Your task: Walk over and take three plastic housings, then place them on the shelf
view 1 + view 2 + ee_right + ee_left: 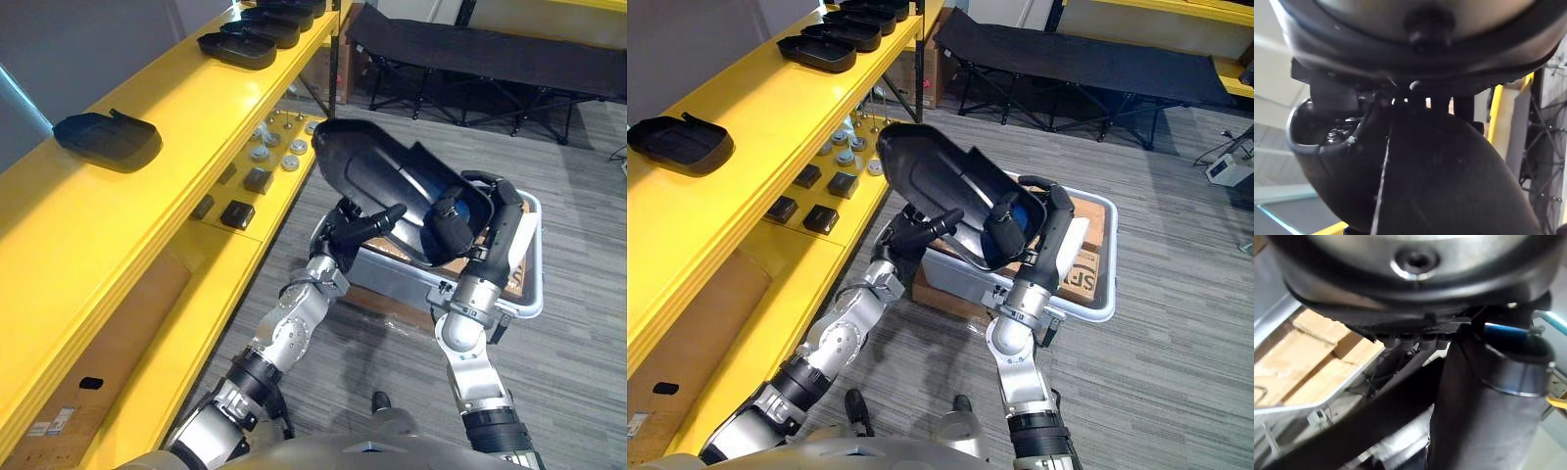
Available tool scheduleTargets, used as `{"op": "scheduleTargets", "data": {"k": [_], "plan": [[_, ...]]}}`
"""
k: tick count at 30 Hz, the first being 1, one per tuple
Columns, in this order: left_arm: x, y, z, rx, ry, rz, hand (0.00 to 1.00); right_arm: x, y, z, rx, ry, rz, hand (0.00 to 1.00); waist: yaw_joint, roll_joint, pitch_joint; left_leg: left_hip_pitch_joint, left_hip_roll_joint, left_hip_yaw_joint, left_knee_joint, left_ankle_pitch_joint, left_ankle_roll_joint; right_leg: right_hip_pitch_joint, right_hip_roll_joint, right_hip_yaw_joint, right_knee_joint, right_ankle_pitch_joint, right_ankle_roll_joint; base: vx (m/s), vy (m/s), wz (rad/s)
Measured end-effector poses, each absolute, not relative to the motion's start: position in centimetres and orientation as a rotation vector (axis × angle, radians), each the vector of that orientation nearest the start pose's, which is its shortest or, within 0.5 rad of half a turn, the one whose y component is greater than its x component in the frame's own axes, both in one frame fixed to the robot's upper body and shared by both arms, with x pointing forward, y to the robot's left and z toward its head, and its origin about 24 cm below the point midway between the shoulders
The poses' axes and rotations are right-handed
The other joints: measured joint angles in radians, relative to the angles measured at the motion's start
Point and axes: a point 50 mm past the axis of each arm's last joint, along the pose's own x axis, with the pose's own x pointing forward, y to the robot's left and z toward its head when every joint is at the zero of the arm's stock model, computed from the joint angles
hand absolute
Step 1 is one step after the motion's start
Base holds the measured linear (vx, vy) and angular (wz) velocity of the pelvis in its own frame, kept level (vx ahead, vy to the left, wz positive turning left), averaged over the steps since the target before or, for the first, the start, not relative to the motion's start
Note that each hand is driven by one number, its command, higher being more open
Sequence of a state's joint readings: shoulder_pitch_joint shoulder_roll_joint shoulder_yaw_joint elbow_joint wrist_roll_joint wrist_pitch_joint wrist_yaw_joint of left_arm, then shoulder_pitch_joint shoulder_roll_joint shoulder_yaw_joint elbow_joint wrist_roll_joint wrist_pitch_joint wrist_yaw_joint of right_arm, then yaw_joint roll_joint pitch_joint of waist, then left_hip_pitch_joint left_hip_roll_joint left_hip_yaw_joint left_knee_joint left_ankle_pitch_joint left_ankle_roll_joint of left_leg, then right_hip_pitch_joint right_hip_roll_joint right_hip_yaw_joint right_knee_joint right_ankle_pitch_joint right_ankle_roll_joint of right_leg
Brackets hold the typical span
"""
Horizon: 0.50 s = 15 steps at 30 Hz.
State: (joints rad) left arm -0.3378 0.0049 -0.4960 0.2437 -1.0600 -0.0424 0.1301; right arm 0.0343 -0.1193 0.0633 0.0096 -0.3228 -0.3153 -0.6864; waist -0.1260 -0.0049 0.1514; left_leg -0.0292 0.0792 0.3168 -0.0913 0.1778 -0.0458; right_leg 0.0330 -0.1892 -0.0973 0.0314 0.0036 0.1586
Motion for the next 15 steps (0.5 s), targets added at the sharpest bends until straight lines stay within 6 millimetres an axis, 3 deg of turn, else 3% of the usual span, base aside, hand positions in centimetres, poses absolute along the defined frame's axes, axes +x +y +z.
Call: {"op": "scheduleTargets", "data": {"k": [7, 8, 15], "plan": [[28.0, 1.2, 6.8, -1.203, 0.270, -0.539, 1.00, 23.2, -17.6, 5.9, -0.320, -0.392, -0.532, 0.00, -0.014, -0.016, -0.011, 0.006, 0.003, 0.016, 0.000, -0.002, 0.000, -0.004, -0.003, 0.017, -0.002, 0.002, -0.004, 0.00, 0.009, -0.06], [28.0, 1.0, 6.7, -1.222, 0.280, -0.548, 0.00, 23.2, -17.6, 5.8, -0.315, -0.388, -0.534, 0.00, -0.015, -0.022, -0.014, 0.008, 0.004, 0.019, 0.000, -0.003, -0.001, -0.005, -0.003, 0.021, -0.002, 0.003, -0.004, 0.00, 0.006, -0.10], [27.9, 0.6, 5.8, -1.256, 0.323, -0.532, 0.00, 23.2, -17.4, 5.9, -0.284, -0.398, -0.532, 0.00, -0.014, -0.042, -0.028, 0.011, 0.003, 0.023, 0.000, -0.003, -0.001, -0.008, -0.004, 0.024, -0.004, 0.003, -0.005, 0.00, 0.002, -0.02]]}}
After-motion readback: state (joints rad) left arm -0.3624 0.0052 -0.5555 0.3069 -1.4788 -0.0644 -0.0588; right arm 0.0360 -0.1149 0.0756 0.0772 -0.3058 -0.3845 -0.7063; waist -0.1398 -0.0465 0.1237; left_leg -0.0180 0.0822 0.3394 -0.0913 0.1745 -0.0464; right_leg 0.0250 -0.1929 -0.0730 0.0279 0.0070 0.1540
